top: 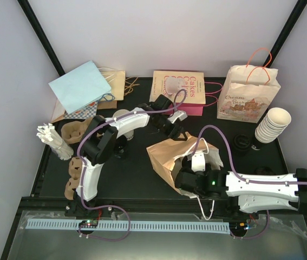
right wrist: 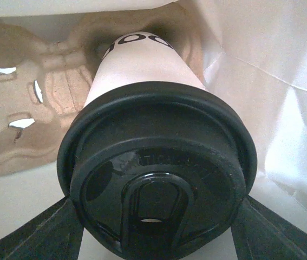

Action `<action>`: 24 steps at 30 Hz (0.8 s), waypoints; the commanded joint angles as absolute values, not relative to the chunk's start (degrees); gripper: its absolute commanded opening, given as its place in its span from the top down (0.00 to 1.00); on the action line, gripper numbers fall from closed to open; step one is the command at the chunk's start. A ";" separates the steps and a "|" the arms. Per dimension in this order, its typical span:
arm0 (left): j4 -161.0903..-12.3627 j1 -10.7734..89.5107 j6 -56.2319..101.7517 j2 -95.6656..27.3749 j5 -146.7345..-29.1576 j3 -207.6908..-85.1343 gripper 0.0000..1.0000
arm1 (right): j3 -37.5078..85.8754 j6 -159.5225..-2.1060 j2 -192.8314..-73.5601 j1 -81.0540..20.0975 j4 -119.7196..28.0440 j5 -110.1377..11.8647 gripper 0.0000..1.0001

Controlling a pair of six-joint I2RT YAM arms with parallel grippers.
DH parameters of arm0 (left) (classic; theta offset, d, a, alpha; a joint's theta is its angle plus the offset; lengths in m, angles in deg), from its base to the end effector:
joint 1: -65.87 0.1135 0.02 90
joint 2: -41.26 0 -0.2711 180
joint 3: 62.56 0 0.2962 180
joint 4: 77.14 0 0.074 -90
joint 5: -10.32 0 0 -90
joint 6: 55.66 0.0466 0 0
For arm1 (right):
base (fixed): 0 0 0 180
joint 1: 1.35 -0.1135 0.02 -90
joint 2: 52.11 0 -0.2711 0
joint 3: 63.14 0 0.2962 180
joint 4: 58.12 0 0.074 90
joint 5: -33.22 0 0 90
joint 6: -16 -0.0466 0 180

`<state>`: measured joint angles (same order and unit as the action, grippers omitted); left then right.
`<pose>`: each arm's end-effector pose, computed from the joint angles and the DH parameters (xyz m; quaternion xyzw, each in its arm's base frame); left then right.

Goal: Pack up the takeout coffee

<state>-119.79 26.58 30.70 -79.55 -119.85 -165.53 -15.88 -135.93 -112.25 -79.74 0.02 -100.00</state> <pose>0.3639 -0.3366 0.1602 0.3613 0.8378 -0.3966 0.1011 0.0733 0.1982 0.1805 -0.0712 0.9162 0.0209 0.3937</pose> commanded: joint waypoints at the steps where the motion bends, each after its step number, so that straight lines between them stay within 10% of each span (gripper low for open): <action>1: -121.42 24.12 34.36 -77.31 -122.35 -163.80 0.22 | -15.88 -136.28 -111.88 -78.37 1.44 -101.92 0.59; 24: -117.66 21.22 38.81 -71.08 -121.62 -156.61 0.22 | -12.83 -120.95 -108.11 -71.56 -3.91 -94.79 0.45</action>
